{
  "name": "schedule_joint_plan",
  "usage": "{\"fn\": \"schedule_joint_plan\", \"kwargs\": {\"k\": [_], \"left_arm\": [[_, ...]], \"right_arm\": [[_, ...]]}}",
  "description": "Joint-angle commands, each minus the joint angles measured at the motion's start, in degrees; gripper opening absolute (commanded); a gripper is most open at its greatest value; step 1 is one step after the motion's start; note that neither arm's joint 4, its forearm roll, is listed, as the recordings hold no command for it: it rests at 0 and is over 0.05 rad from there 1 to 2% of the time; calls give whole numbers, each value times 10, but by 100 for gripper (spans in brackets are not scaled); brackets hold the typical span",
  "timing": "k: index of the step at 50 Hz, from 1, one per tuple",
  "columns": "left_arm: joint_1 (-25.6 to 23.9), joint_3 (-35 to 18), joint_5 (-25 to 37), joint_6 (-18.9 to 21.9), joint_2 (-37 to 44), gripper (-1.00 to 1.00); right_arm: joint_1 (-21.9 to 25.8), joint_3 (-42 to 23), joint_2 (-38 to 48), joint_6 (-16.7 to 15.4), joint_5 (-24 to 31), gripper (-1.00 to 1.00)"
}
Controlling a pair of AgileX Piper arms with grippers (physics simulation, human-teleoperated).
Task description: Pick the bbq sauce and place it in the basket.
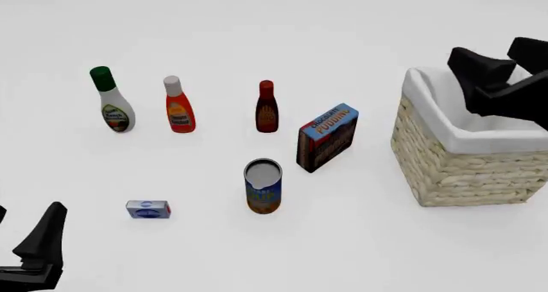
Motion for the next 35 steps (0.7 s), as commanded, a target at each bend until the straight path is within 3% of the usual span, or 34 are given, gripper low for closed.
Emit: {"fn": "schedule_joint_plan", "kwargs": {"k": [1,3,8,11,17,35], "left_arm": [[0,0,0,0,0,100],[0,0,0,0,0,100],[0,0,0,0,0,100],[0,0,0,0,0,100],[0,0,0,0,0,100],[0,0,0,0,0,100]], "right_arm": [[27,-95,100,34,27,100],[28,-109,111,18,31,100],[40,-140,141,23,41,100],[53,-153,161,2,43,100],[60,-188,210,15,56,100],[112,-330,334,14,122,100]]}}
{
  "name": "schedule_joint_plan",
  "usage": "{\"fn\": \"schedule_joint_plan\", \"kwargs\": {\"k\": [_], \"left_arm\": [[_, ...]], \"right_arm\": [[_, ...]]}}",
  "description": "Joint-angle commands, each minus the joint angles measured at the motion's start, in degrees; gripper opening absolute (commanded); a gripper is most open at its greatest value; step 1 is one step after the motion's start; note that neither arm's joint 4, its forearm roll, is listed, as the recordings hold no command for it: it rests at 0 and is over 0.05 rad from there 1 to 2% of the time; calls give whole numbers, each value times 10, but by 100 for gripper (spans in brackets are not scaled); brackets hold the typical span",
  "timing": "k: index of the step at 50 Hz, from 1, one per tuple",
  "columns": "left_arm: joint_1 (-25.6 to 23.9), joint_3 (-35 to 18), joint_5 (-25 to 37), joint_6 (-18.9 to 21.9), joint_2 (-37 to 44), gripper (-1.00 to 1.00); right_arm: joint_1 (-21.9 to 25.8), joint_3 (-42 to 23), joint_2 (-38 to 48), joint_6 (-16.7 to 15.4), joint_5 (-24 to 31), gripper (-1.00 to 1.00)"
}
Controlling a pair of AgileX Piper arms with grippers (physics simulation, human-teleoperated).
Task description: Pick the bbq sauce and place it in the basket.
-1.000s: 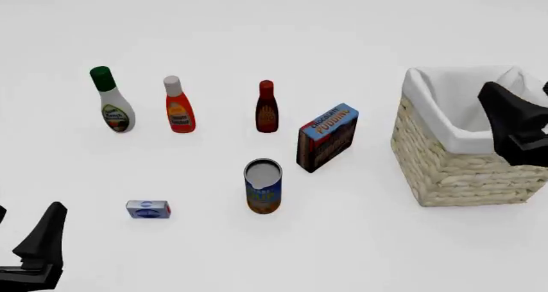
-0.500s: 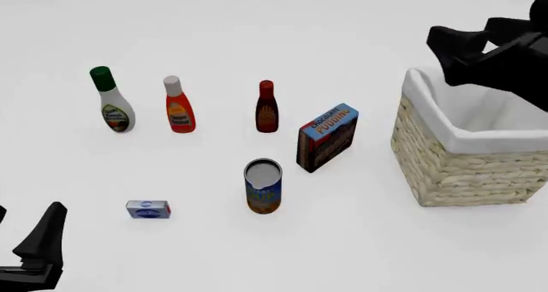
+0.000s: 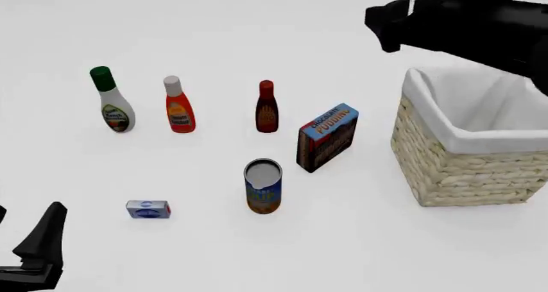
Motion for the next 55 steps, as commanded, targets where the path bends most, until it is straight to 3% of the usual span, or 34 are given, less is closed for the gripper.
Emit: {"fn": "schedule_joint_plan", "kwargs": {"k": [1,36,55], "left_arm": [[0,0,0,0,0,100],[0,0,0,0,0,100],[0,0,0,0,0,100]], "right_arm": [[39,-103,94,2,46,100],[70,-373,357,-28,177,100],[77,-492,475,-39,215,100]]}}
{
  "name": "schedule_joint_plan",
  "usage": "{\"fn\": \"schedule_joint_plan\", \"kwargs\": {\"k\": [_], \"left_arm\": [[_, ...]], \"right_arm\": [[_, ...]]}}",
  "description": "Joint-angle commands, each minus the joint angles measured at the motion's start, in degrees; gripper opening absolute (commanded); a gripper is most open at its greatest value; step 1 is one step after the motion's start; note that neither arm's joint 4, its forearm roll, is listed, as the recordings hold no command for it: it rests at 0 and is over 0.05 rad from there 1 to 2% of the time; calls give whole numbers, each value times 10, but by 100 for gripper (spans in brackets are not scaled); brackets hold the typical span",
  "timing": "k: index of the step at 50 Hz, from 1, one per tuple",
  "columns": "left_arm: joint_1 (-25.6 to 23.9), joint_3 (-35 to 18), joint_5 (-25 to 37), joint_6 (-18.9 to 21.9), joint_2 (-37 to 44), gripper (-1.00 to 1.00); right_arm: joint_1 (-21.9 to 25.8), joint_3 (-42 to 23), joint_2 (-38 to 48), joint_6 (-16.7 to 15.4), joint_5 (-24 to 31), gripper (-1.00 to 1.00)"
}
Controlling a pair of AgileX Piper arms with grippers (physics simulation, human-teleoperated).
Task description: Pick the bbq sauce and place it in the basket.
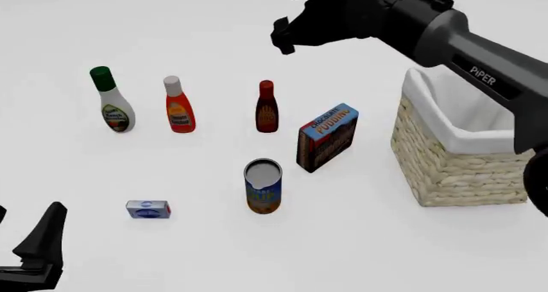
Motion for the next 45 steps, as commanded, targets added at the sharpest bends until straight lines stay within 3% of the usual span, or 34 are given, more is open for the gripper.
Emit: {"fn": "schedule_joint_plan", "kwargs": {"k": [1,28,45], "left_arm": [[0,0,0,0,0,100],[0,0,0,0,0,100],[0,0,0,0,0,100]], "right_arm": [[5,-73,75,-7,25,100],[15,-186,192,-8,59,100],[11,-317,292,-19,109,100]]}}
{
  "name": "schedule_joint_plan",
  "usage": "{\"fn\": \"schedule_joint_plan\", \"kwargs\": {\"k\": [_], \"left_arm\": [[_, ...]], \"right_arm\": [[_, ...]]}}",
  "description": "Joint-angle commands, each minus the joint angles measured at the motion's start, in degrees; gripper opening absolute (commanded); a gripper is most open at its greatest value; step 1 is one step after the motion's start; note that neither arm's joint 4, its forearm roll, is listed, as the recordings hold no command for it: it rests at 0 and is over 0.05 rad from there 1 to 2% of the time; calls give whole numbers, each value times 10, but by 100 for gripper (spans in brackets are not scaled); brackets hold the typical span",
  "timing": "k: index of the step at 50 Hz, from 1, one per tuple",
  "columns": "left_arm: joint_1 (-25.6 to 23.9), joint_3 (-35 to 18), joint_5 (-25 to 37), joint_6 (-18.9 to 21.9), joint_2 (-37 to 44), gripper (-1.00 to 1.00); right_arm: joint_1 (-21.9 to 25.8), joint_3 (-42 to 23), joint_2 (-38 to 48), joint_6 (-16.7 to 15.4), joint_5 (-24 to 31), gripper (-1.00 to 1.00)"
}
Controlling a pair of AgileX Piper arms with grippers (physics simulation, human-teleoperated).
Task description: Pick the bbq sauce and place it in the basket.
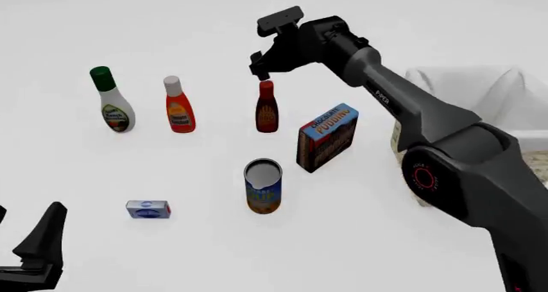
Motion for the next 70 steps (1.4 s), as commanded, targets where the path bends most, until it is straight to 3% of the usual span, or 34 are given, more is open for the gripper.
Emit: {"fn": "schedule_joint_plan", "kwargs": {"k": [1,28,70], "left_arm": [[0,0,0,0,0,100],[0,0,0,0,0,100],[0,0,0,0,0,100]], "right_arm": [[1,-77,61,-5,29,100],[1,-273,193,-9,116,100],[7,-278,223,-3,119,100]]}}
